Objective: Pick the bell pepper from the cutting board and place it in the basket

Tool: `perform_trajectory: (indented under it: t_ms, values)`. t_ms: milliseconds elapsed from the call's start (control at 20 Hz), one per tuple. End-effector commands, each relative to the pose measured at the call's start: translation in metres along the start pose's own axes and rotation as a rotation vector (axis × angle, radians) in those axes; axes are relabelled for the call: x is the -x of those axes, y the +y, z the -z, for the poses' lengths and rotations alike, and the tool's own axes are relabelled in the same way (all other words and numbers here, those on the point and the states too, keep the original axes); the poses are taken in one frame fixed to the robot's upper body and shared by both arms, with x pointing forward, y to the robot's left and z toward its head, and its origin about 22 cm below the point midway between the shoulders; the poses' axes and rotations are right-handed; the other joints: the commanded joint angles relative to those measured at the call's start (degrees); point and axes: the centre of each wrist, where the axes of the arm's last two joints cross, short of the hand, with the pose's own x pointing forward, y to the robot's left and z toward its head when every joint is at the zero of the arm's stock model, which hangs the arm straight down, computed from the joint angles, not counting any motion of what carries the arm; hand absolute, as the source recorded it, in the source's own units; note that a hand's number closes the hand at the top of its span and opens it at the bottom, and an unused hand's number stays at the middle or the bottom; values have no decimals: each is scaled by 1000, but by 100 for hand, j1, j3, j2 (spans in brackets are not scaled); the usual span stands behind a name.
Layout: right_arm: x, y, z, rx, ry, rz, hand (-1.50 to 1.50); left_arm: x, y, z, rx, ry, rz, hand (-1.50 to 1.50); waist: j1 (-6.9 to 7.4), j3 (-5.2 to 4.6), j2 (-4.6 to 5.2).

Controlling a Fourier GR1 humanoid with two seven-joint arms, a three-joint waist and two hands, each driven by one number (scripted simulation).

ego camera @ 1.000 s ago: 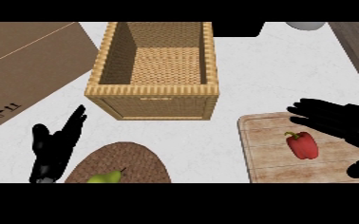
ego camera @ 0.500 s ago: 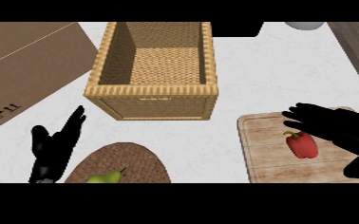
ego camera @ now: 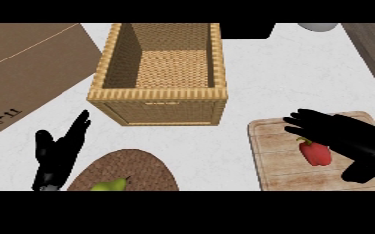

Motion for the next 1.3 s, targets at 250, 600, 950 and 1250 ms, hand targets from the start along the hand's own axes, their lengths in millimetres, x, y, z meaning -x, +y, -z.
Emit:
perform_trajectory:
  t_ms: [250,600,950,1250]
  values:
    - [7,14,-6,-27,0,-12,150,40,15,-13,-17,165,5,0,-1,-89,68]
    - [11,12,35,53,-57,-161,150,26,-17,0,20,153,6,0,69,-84,96]
    - [-73,42,107,72,204,36,150,15,4,-7,-17,99,4,0,27,-157,41]
    - [-120,27,151,116,353,53,150,16,2,-10,-3,104,10,0,85,-166,68]
